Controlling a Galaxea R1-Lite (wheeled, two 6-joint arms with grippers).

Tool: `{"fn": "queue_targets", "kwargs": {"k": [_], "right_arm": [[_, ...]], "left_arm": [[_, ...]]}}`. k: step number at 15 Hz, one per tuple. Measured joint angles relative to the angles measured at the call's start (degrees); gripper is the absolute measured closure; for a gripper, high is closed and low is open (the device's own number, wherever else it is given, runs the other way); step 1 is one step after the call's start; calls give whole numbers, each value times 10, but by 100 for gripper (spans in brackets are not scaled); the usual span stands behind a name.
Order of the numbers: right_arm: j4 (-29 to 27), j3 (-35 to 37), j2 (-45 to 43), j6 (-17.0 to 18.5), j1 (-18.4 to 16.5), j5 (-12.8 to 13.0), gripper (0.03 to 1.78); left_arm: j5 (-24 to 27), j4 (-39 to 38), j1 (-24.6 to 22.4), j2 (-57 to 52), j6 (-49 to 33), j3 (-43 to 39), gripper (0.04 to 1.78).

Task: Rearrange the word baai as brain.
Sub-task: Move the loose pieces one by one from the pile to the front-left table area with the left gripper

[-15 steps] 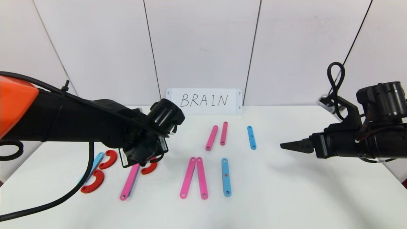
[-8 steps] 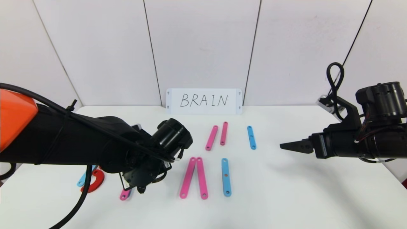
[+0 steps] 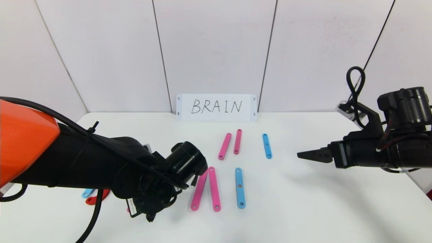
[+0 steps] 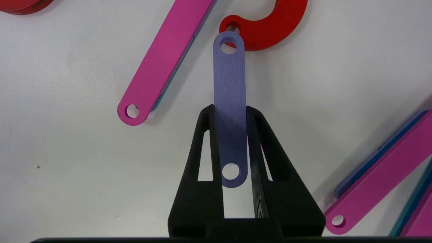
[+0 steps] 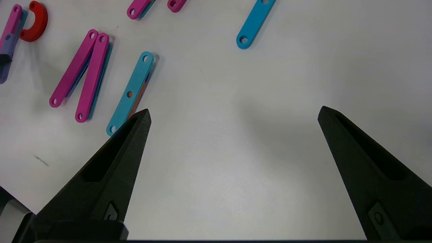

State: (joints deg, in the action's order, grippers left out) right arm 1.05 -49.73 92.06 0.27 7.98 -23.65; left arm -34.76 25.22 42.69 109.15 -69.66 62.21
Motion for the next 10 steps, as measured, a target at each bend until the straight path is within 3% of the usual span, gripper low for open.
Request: {"fn": "queue_targets", "kwargs": {"k": [10], "right_arm": [[0,0,4,0,0,0,8]], "left_arm": [[-1,1,0,17,-7,-6,155]]}}
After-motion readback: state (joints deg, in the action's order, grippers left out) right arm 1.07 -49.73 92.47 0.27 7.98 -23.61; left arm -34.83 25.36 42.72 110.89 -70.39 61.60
